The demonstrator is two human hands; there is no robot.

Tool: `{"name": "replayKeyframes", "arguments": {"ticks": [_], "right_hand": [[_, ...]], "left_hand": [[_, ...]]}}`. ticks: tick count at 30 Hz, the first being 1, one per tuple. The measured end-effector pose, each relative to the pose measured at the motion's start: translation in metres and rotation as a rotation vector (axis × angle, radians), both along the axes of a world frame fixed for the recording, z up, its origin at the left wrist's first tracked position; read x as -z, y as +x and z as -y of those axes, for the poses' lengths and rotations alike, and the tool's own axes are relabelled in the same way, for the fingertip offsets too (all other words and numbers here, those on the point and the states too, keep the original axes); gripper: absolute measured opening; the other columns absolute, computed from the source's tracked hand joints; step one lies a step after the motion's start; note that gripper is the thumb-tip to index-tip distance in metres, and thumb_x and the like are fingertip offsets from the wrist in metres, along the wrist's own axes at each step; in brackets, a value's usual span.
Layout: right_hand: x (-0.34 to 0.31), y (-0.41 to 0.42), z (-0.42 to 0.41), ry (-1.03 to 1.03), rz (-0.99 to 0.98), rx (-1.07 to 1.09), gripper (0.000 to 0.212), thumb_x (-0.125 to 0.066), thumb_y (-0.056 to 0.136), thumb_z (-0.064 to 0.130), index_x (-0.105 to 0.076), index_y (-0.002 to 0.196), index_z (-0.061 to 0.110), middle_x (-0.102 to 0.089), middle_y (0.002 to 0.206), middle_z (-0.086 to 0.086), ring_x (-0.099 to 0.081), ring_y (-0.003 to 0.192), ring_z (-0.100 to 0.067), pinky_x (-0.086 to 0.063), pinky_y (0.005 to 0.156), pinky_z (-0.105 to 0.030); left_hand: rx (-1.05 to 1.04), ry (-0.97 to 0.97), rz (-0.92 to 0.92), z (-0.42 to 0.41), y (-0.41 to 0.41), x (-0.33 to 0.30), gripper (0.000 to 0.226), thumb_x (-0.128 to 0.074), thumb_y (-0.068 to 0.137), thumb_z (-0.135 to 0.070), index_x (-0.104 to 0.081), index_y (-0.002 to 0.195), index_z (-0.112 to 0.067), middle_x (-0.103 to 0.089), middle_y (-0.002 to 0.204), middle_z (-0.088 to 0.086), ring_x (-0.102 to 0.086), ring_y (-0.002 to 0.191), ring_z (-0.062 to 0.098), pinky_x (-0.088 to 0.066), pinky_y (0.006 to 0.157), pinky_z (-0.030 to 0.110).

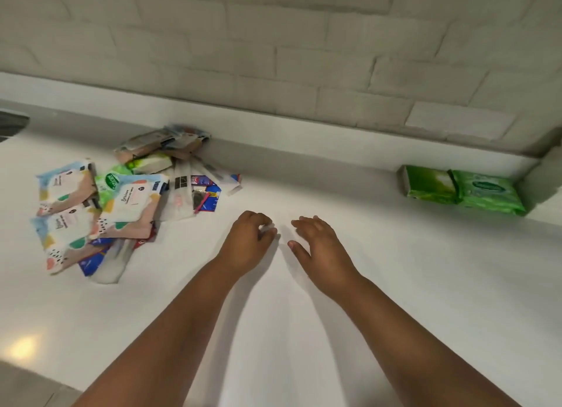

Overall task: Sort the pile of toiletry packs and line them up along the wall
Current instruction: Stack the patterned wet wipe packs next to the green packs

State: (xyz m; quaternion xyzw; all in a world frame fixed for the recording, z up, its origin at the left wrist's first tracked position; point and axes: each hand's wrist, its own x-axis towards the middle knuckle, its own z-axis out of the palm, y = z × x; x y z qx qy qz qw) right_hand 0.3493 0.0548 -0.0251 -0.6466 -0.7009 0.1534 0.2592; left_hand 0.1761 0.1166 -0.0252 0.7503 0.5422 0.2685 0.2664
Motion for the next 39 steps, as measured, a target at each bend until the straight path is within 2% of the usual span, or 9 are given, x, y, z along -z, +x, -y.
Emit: {"name": "replayKeyframes", "arguments": {"ticks": [8, 12, 14, 19, 25, 28, 31, 35, 39], "right_hand": [[-0.006, -0.117, -0.047, -0.027, 0.007, -0.084, 0.043, -0.05, 0.097, 0.039, -0.049, 0.137, 0.025, -0.048, 0.143, 0.006, -0.027, 0.141, -0.016, -0.024, 0.114, -0.029], [-0.011, -0.17, -0.065, -0.017, -0.02, -0.118, 0.038, -0.053, 0.095, 0.036, -0.055, 0.131, 0.024, -0.058, 0.128, 0.006, -0.04, 0.126, -0.011, -0.029, 0.098, -0.016], [-0.016, -0.195, -0.074, -0.023, -0.056, -0.109, 0.035, -0.054, 0.095, 0.034, -0.058, 0.128, 0.023, -0.062, 0.122, 0.005, -0.045, 0.118, -0.01, -0.032, 0.092, -0.016], [-0.023, -0.245, -0.094, -0.128, -0.235, -0.04, 0.029, -0.056, 0.094, 0.029, -0.063, 0.12, 0.019, -0.065, 0.114, 0.004, -0.059, 0.102, -0.01, -0.046, 0.082, -0.022], [-0.016, -0.274, -0.112, -0.262, -0.443, 0.099, 0.028, -0.062, 0.091, 0.028, -0.063, 0.117, 0.017, -0.068, 0.1, 0.002, -0.065, 0.092, -0.016, -0.048, 0.064, -0.019], [-0.012, -0.276, -0.119, -0.35, -0.625, 0.187, 0.025, -0.069, 0.085, 0.024, -0.063, 0.109, 0.018, -0.068, 0.089, 0.002, -0.067, 0.085, -0.018, -0.055, 0.071, -0.034], [-0.015, -0.275, -0.119, -0.449, -0.822, 0.22, 0.025, -0.071, 0.085, 0.023, -0.062, 0.107, 0.015, -0.067, 0.088, -0.003, -0.062, 0.074, -0.015, -0.049, 0.061, -0.028], [-0.022, -0.267, -0.114, -0.496, -0.875, 0.252, 0.018, -0.068, 0.087, 0.024, -0.06, 0.102, 0.018, -0.065, 0.084, -0.002, -0.059, 0.065, -0.012, -0.043, 0.055, -0.024], [-0.022, -0.245, -0.108, -0.399, -0.853, 0.364, 0.034, -0.069, 0.084, 0.036, -0.053, 0.111, 0.023, -0.069, 0.094, -0.002, -0.062, 0.07, -0.013, -0.05, 0.06, -0.03]], "left_hand": [[-0.144, 0.124, -0.038, -0.037, -0.125, -0.024, 0.025, -0.061, 0.089, -0.028, -0.064, 0.11, -0.015, -0.057, 0.114, 0.003, -0.058, 0.1, 0.021, -0.044, 0.083, 0.028], [-0.277, 0.206, -0.104, -0.057, -0.183, -0.032, 0.026, -0.059, 0.089, -0.028, -0.064, 0.111, -0.014, -0.057, 0.118, 0.007, -0.052, 0.108, 0.026, -0.042, 0.092, 0.034], [-0.379, 0.245, -0.187, -0.065, -0.208, -0.032, 0.031, -0.058, 0.089, -0.029, -0.061, 0.116, -0.013, -0.056, 0.121, 0.01, -0.049, 0.111, 0.03, -0.04, 0.093, 0.038], [-0.536, 0.048, -0.396, -0.075, -0.248, -0.025, 0.05, -0.053, 0.089, -0.045, -0.05, 0.122, -0.008, -0.049, 0.122, 0.017, -0.043, 0.114, 0.035, -0.04, 0.088, 0.044], [-0.553, -0.067, -0.428, -0.084, -0.257, -0.017, 0.062, -0.053, 0.082, -0.064, -0.051, 0.113, -0.01, -0.055, 0.114, 0.013, -0.05, 0.107, 0.031, -0.044, 0.081, 0.041], [-0.542, -0.107, -0.31, -0.091, -0.26, -0.019, 0.065, -0.065, 0.071, -0.065, -0.055, 0.109, -0.013, -0.061, 0.108, 0.009, -0.057, 0.1, 0.027, -0.049, 0.075, 0.037], [-0.438, -0.116, -0.057, -0.092, -0.257, -0.03, 0.06, -0.079, 0.068, -0.046, -0.059, 0.113, -0.012, -0.066, 0.109, 0.008, -0.062, 0.094, 0.023, -0.051, 0.07, 0.033], [-0.309, -0.093, 0.085, -0.089, -0.249, -0.048, 0.061, -0.082, 0.071, -0.03, -0.054, 0.121, -0.011, -0.065, 0.111, 0.005, -0.057, 0.084, 0.013, -0.041, 0.058, 0.02], [-0.166, -0.187, 0.18, -0.087, -0.243, -0.059, 0.06, -0.083, 0.069, -0.03, -0.052, 0.12, -0.019, -0.059, 0.109, -0.007, -0.055, 0.094, 0.009, -0.044, 0.069, 0.021]]}}
